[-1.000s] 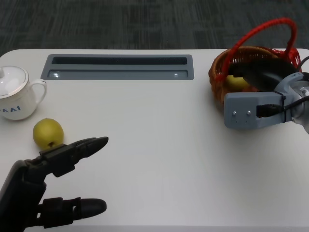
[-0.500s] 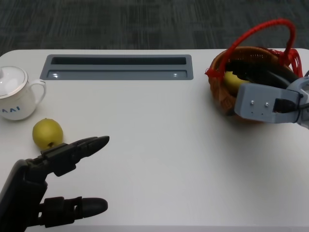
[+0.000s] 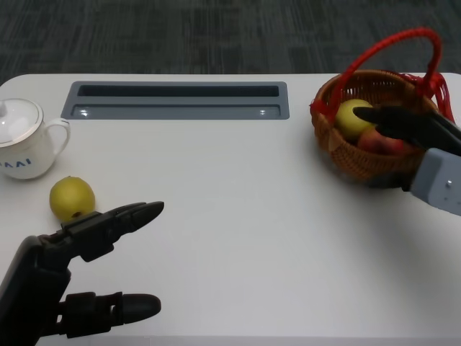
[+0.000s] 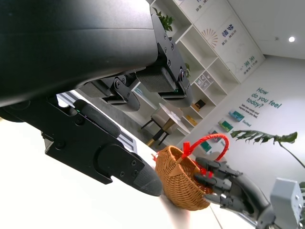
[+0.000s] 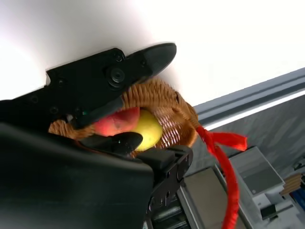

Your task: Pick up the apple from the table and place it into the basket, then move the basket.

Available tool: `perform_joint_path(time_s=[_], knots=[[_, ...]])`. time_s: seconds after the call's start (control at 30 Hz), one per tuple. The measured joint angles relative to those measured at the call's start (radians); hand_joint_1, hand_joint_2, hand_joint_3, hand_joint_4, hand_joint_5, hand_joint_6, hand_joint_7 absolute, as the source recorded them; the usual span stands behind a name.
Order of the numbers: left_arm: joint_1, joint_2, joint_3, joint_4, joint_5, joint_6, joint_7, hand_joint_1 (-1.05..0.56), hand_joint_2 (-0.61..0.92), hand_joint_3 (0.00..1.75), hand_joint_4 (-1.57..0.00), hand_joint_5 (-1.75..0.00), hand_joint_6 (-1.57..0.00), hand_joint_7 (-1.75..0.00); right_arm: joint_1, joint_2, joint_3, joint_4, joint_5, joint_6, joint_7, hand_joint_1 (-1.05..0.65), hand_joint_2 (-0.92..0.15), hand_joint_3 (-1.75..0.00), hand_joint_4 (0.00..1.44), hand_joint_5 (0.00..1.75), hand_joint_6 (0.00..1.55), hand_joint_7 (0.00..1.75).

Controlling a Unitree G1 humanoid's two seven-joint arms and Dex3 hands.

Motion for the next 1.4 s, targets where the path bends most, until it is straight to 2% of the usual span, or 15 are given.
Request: perform_joint_path(time_s=[0.1,0.2,0.4,0.57,0.7,0.9,1.03,1.23,1.4], knots=[[0.003,0.000,-0.002,-0.001,-0.001,0.000,0.000,-0.51,0.70,0.00,-0.70,0.00,-0.66,0.00,0.067,0.007,-0.076,-0.014,0.095,-0.041,0.036,-0.17,-0.77,0.00,0.43,0.01,0.43,0.01],[0.008,0.000,-0.004,-0.008,-0.003,0.001,0.000,-0.51,0.70,0.00,-0.70,0.00,-0.67,0.00,0.122,0.015,-0.132,-0.043,0.175,-0.105,0.074,-0.20,-0.78,-0.01,0.41,0.00,0.40,0.00],[0.019,0.005,-0.007,-0.027,-0.009,0.010,-0.001,-0.51,0.69,0.00,-0.69,0.00,-0.66,0.00,0.214,0.017,-0.164,-0.130,0.234,-0.257,0.139,-0.24,-0.76,0.00,0.41,0.00,0.40,0.00],[0.019,0.005,-0.011,-0.027,-0.009,0.011,-0.001,-0.50,0.69,0.00,-0.70,0.00,-0.67,0.00,0.277,0.018,-0.160,-0.201,0.244,-0.383,0.163,-0.31,-0.78,-0.01,0.50,0.03,0.43,0.01],[0.018,0.005,-0.015,-0.027,-0.009,0.011,-0.001,-0.51,0.69,0.00,-0.70,0.00,-0.67,0.00,0.329,0.038,-0.149,-0.254,0.259,-0.433,0.180,-0.36,-0.80,-0.01,0.52,0.02,0.45,0.01],[0.024,0.011,-0.020,-0.040,-0.046,0.020,-0.015,-0.53,0.71,0.01,-0.69,0.00,-0.65,0.00,0.419,0.114,-0.092,-0.341,0.378,-0.448,0.316,-0.42,-0.83,-0.01,0.52,0.00,0.45,0.00],[0.026,0.022,-0.025,-0.043,-0.083,0.026,-0.040,-0.56,0.72,0.01,-0.70,0.00,-0.66,0.00,0.440,0.147,-0.057,-0.379,0.410,-0.449,0.377,-0.44,-0.85,-0.01,0.51,0.00,0.43,0.00],[0.025,0.036,-0.029,-0.048,-0.128,0.030,-0.079,-0.57,0.73,0.01,-0.71,-0.01,-0.66,0.00,0.452,0.182,-0.023,-0.411,0.412,-0.458,0.419,-0.43,-0.85,0.00,0.52,0.01,0.44,0.01],[0.021,0.040,-0.029,-0.052,-0.143,0.030,-0.098,-0.49,0.73,0.00,-0.72,-0.01,-0.67,-0.01,0.452,0.217,-0.006,-0.413,0.414,-0.457,0.434,-0.40,-0.85,0.00,0.54,0.01,0.46,0.01]])
